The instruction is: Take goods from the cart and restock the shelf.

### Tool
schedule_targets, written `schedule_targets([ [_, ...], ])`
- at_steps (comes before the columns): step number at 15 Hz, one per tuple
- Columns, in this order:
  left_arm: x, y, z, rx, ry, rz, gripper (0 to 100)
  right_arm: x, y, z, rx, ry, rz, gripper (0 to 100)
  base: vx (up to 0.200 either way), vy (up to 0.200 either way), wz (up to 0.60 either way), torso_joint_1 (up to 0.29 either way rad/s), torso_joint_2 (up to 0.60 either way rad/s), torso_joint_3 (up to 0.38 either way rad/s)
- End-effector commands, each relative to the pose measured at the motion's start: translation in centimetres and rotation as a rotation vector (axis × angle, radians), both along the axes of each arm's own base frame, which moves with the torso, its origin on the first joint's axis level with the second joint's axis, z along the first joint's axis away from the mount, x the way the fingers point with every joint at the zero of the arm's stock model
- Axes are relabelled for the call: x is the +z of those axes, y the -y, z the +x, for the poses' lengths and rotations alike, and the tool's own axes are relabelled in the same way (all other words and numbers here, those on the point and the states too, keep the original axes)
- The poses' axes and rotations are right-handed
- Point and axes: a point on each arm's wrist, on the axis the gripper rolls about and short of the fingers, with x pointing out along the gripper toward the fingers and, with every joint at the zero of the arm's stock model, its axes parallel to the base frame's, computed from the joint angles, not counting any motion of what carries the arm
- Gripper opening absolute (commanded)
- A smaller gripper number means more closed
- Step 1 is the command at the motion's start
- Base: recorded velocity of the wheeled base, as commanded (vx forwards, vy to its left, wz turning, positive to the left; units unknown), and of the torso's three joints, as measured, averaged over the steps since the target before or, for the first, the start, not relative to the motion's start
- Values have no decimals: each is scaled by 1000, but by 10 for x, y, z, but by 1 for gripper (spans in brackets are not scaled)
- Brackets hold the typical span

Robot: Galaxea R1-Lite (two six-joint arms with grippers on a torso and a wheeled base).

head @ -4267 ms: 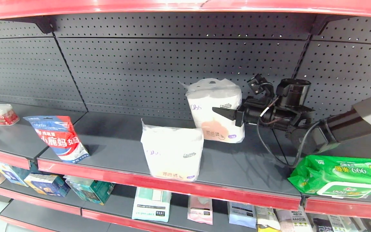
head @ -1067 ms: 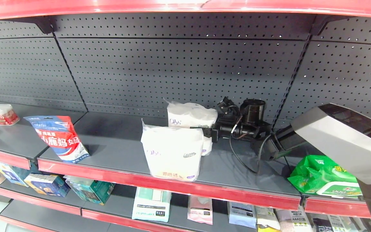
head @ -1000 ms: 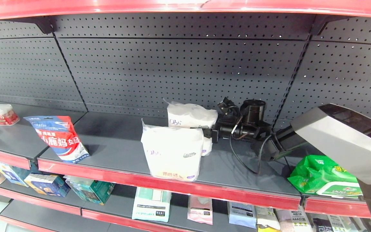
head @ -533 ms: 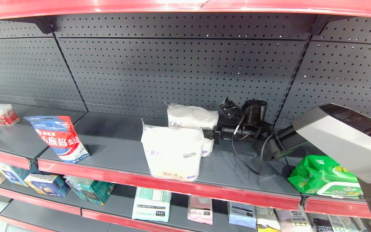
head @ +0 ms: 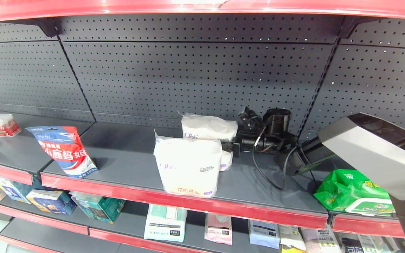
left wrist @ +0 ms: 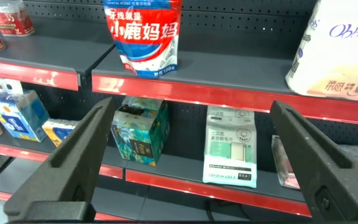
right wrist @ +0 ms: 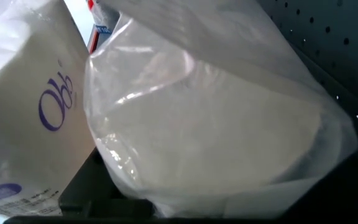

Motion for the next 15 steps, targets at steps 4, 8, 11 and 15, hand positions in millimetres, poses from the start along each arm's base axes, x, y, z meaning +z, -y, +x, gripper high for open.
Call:
schedule_targets([
  [4,0,0,0,1,1,0,100,4,-16,2,-44,-9,21,0,0,0,0,0,0,0],
  [8,0,0,0,1,1,0,100,2,-14,1,-42,-11,16,0,0,0,0,0,0,0],
  [11,0,0,0,1,1,0,100,1,-10,2,-22,-16,16,0,0,0,0,0,0,0],
  [15,0,0,0,1,1,0,100,-2,-4,2,15,-19,15,0,0,0,0,0,0,0],
])
